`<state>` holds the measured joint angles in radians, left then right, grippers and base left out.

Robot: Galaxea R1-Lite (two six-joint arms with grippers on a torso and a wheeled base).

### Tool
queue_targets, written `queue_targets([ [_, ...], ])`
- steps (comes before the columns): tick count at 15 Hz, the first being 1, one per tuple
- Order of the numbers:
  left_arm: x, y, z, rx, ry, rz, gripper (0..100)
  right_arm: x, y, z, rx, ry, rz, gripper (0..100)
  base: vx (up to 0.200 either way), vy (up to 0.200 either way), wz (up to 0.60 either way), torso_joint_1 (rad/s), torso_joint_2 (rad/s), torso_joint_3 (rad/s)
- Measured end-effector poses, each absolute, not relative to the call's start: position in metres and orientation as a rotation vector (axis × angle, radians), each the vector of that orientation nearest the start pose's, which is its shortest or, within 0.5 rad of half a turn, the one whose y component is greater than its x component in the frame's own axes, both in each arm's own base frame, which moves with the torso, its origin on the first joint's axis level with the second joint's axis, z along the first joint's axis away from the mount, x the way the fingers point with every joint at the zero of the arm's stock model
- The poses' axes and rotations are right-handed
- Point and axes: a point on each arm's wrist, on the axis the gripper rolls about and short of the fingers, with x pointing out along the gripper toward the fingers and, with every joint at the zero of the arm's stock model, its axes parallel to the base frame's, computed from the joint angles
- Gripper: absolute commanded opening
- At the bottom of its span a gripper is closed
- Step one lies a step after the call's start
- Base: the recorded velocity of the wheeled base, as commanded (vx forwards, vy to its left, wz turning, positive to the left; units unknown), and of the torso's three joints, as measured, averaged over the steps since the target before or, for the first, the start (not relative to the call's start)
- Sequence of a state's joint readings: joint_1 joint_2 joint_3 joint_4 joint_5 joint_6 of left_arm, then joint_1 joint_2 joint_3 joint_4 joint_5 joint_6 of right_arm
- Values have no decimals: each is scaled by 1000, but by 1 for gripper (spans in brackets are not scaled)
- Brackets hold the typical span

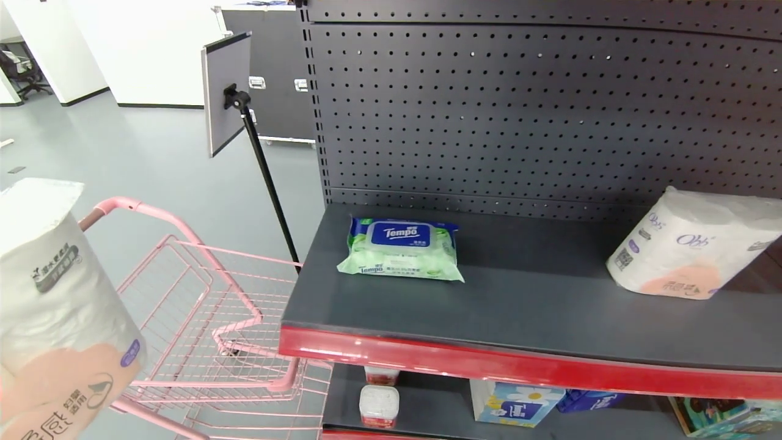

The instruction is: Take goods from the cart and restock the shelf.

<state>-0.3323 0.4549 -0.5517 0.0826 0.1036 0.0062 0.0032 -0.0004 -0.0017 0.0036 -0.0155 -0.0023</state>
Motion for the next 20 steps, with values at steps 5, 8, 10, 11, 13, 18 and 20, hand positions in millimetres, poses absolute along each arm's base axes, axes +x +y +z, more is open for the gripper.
queue_targets([
  [5,0,2,225,4,-14,-230,0,-23,0,76,-3,1,-12,100,0,-200,0,3,0,1],
  [8,0,2,226,4,-15,-229,0,-23,0,76,-3,1,-13,100,0,-200,0,1,6,-1],
  [10,1,2,226,5,-15,-230,0,-23,0,76,-3,2,-13,100,0,-200,0,5,2,0],
  [11,1,2,226,5,-13,-230,0,-23,0,76,-3,1,-13,100,0,-200,0,7,7,2],
  [13,2,2,226,6,-11,-230,0,-23,0,76,-3,1,-12,100,0,-200,0,2,5,5],
  [18,2,2,226,8,-9,-231,0,-23,0,76,-2,1,-13,100,0,-200,0,2,4,0],
  [20,2,2,226,24,-11,-230,0,-23,0,76,-2,5,-12,100,0,-200,0,2,0,-2],
])
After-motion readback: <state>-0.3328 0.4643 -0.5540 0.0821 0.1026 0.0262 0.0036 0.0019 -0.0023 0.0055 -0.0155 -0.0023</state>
